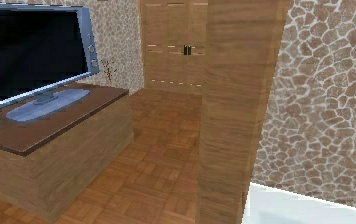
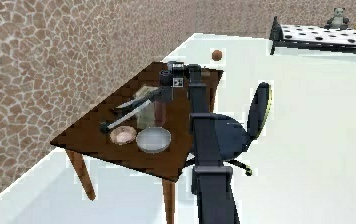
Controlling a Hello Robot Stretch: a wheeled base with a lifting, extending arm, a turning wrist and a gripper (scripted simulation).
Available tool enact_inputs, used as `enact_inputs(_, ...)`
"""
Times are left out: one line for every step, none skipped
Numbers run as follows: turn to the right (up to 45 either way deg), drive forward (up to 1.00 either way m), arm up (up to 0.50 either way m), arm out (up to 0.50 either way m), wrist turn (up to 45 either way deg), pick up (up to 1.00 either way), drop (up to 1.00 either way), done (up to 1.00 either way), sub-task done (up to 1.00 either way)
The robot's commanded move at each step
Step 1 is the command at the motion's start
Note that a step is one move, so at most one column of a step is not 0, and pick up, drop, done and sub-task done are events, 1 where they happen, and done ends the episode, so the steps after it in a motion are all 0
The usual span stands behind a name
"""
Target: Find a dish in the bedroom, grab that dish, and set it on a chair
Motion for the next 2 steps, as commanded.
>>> enact_inputs(0.0,0.0,0.0,0.0,45.0,0.0,0.0,0.0,0.0)
enact_inputs(0.0,0.0,0.0,0.0,15.0,0.0,0.0,0.0,0.0)
